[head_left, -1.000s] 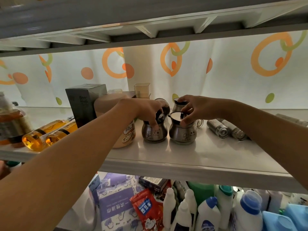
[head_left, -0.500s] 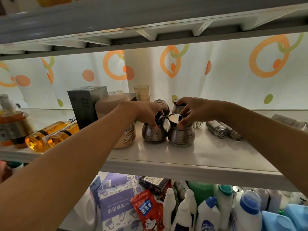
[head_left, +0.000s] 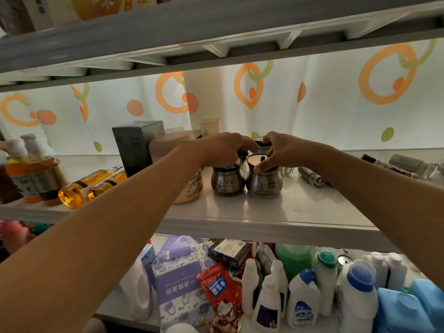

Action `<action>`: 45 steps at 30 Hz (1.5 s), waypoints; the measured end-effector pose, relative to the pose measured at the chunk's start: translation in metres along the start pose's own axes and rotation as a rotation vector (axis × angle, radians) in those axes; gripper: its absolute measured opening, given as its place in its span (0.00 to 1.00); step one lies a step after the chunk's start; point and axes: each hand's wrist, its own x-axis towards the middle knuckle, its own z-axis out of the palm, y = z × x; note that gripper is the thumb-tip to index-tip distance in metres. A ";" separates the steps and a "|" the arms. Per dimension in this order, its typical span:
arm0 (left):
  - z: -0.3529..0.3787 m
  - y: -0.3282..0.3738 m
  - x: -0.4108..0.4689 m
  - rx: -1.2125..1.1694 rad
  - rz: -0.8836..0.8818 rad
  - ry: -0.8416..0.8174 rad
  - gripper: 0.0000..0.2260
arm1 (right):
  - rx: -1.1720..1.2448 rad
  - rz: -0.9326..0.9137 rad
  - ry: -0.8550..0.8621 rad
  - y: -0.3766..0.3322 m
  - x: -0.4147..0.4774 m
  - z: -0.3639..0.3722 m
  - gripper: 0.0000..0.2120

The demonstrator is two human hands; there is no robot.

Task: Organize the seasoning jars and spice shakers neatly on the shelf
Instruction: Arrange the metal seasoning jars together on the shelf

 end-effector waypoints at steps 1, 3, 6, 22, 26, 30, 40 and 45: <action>0.001 0.001 0.001 0.005 0.012 0.003 0.31 | -0.003 0.010 0.006 -0.001 0.000 0.000 0.46; 0.003 0.002 0.005 0.019 0.036 0.006 0.29 | -0.012 0.027 0.016 -0.001 -0.001 0.001 0.46; 0.006 0.006 0.009 0.038 0.077 -0.025 0.30 | -0.008 0.039 0.023 -0.001 0.000 0.003 0.46; 0.006 0.030 0.015 0.052 0.046 -0.009 0.26 | 0.004 -0.055 0.004 -0.002 -0.006 -0.001 0.40; -0.028 0.032 0.013 -0.138 0.083 0.348 0.25 | 0.150 -0.140 0.166 -0.011 -0.005 -0.033 0.33; -0.075 0.038 0.011 -0.338 0.078 0.525 0.21 | 0.235 -0.185 0.299 -0.030 0.003 -0.080 0.25; -0.057 -0.013 0.076 -0.476 -0.334 0.504 0.08 | 0.610 0.029 0.038 -0.025 0.070 -0.070 0.23; -0.029 -0.052 0.101 -0.539 -0.563 0.429 0.08 | 0.727 0.225 -0.118 -0.027 0.112 -0.042 0.29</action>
